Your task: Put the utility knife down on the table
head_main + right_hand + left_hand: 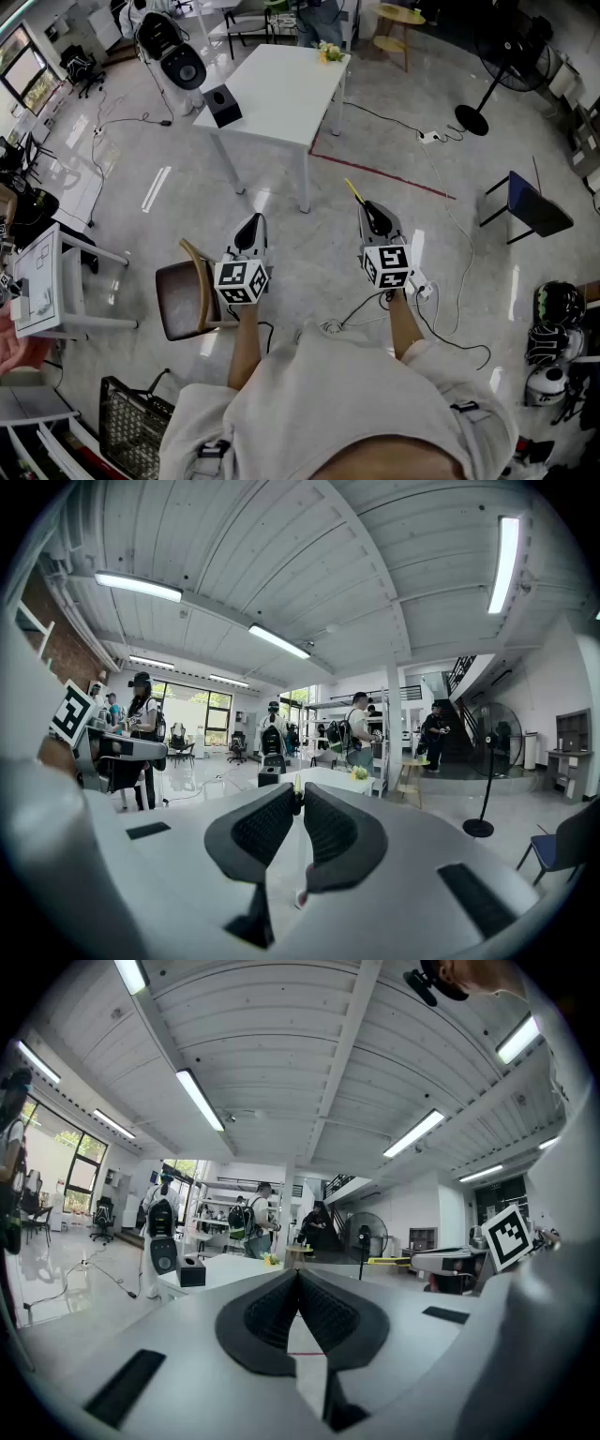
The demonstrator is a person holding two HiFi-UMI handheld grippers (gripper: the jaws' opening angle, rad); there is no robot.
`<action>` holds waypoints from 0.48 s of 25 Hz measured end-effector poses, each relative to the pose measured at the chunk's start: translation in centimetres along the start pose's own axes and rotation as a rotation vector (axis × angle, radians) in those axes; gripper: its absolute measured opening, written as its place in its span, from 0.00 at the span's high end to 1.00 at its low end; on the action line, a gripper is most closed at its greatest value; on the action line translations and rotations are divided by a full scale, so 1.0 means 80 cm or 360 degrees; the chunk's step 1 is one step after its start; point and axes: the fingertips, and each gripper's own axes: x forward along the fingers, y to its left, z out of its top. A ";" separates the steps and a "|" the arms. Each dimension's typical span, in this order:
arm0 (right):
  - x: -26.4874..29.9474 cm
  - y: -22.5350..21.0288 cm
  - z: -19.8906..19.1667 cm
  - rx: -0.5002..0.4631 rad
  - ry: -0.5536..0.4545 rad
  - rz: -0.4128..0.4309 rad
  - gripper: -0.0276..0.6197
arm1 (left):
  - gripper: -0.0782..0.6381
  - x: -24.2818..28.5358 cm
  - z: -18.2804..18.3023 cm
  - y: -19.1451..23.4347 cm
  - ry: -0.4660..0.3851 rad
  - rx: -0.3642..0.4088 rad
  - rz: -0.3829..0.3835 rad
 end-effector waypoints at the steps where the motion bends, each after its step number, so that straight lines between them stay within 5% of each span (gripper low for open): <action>1: 0.000 -0.001 0.000 0.0000 0.0002 0.0001 0.87 | 0.86 0.001 0.000 0.000 0.0002 0.0001 0.0002; 12: 0.007 -0.015 -0.004 0.0043 -0.0005 0.0049 0.86 | 0.86 0.016 0.002 -0.013 0.0008 0.0016 0.0032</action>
